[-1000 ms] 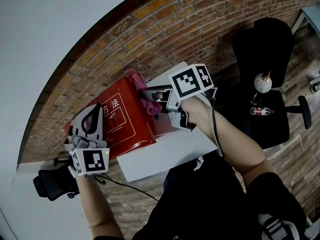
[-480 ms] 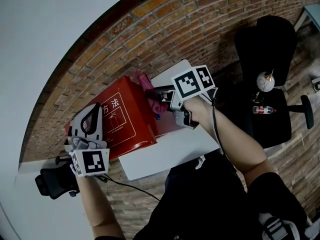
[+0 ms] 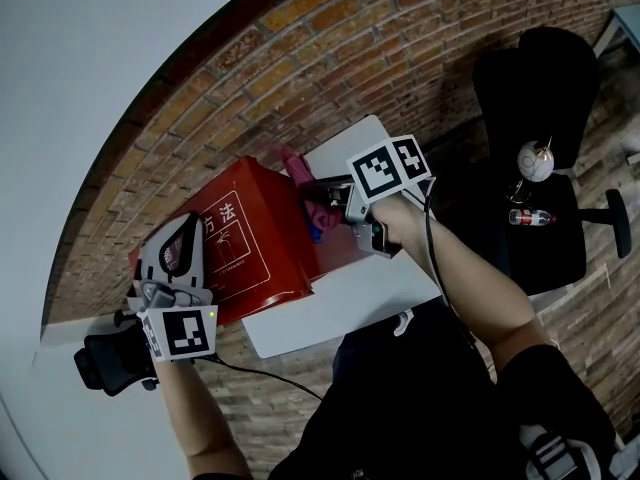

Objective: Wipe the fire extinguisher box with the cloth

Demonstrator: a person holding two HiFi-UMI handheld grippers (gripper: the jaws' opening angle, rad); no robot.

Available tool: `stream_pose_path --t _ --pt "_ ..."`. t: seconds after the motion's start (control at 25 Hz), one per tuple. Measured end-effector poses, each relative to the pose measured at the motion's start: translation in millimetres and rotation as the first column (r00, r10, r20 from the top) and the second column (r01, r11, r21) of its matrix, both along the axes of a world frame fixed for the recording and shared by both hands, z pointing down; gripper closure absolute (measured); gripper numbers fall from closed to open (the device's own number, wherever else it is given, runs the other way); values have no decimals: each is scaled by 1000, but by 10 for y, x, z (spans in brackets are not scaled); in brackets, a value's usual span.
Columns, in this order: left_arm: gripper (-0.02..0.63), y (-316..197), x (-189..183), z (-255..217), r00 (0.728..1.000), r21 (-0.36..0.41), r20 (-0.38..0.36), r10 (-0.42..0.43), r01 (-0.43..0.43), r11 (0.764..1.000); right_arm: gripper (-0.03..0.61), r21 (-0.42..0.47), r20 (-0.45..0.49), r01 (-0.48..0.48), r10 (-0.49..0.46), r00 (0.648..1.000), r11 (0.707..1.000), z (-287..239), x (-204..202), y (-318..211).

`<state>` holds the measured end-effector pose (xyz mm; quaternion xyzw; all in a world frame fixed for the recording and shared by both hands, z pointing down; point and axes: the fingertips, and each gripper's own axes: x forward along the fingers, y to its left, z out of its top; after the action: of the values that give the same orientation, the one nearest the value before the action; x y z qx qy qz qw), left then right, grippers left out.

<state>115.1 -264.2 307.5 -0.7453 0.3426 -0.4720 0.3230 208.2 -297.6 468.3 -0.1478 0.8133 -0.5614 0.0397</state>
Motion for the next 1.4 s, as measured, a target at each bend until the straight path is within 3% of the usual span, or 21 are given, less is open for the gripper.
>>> stream_pose_path --t 1.4 --pt "589 -9 -6 1 1000 -3 19 4 -4 1000 517 -25 28 3 -2 1000 1000 516 7 111"
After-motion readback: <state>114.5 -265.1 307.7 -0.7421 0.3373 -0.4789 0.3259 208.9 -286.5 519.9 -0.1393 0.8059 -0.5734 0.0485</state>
